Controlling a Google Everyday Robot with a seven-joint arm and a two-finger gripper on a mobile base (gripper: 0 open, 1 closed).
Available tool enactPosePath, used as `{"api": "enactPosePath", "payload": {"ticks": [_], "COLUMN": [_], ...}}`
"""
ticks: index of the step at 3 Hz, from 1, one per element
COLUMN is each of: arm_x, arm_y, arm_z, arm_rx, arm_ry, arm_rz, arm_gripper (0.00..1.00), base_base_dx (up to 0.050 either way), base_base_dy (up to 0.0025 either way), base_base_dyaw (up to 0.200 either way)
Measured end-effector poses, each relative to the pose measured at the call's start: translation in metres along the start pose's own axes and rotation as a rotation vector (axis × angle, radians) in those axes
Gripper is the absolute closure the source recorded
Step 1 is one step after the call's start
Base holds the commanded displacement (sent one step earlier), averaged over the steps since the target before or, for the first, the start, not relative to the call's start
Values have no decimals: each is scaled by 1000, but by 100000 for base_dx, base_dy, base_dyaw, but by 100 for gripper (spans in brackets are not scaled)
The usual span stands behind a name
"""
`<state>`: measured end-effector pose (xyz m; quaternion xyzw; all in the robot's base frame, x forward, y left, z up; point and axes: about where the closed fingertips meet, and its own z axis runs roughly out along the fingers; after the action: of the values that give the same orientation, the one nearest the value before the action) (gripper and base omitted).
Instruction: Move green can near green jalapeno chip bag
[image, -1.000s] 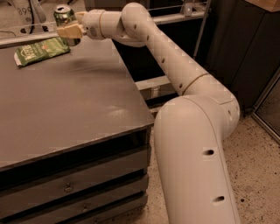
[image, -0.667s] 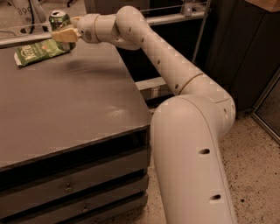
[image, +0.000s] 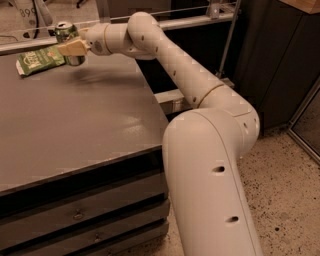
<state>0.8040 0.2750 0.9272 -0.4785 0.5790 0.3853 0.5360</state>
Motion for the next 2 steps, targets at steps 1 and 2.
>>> {"api": "enactPosePath", "payload": {"ticks": [1, 2], "arm_x": [16, 28], "arm_y": [-4, -11], "arm_z": [3, 4], "arm_rx": [-1, 4], "arm_ry": [30, 48], "arm_rz": [9, 14], "arm_gripper": [100, 100], "base_base_dx": [0, 0], "base_base_dy": [0, 0], "base_base_dyaw": [0, 0]}}
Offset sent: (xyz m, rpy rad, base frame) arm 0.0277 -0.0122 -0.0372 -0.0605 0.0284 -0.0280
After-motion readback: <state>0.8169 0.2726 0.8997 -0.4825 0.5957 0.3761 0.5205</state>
